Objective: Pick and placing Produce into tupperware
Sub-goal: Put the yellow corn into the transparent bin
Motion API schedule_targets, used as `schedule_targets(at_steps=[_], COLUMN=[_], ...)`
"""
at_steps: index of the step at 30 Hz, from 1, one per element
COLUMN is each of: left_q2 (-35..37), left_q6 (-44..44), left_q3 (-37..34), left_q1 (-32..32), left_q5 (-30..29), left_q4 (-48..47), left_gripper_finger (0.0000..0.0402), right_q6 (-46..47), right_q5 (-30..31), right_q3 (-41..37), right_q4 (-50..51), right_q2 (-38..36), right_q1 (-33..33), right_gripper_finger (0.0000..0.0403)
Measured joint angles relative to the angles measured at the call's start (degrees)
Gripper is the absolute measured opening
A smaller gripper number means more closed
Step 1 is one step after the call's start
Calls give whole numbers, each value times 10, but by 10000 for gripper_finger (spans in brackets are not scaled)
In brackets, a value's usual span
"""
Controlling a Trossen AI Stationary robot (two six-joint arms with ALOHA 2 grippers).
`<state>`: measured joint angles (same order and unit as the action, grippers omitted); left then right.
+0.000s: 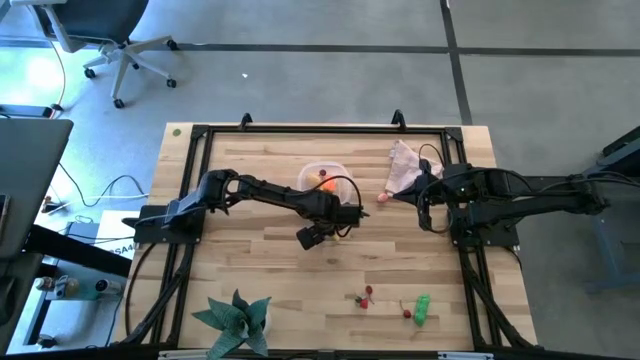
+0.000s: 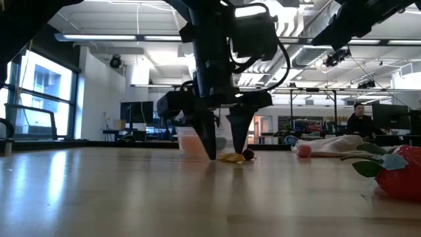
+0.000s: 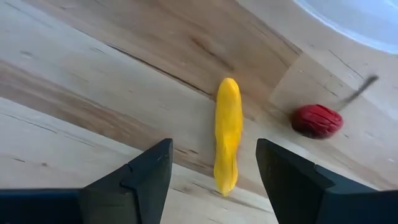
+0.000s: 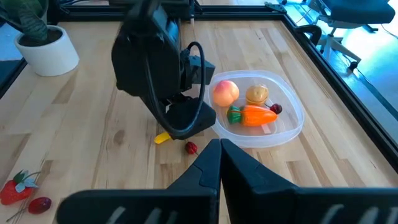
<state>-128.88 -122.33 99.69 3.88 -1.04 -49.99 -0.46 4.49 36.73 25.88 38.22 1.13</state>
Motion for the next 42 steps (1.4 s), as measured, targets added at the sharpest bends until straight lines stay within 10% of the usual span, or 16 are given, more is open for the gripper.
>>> schedule_targets(at_steps=[17,42], left_q2=[-7,-8], left_q6=[1,21], left_q3=[1,0], left_q1=[9,10], left_q5=[34,38], left_q4=[-9,-34], left_gripper_finger=[219,99], right_q6=[0,0], right_q5=[0,0], right_q3=[0,0], right_q4=[0,0], right_q2=[0,0], right_q1=[0,0], right_gripper_finger=[0,0])
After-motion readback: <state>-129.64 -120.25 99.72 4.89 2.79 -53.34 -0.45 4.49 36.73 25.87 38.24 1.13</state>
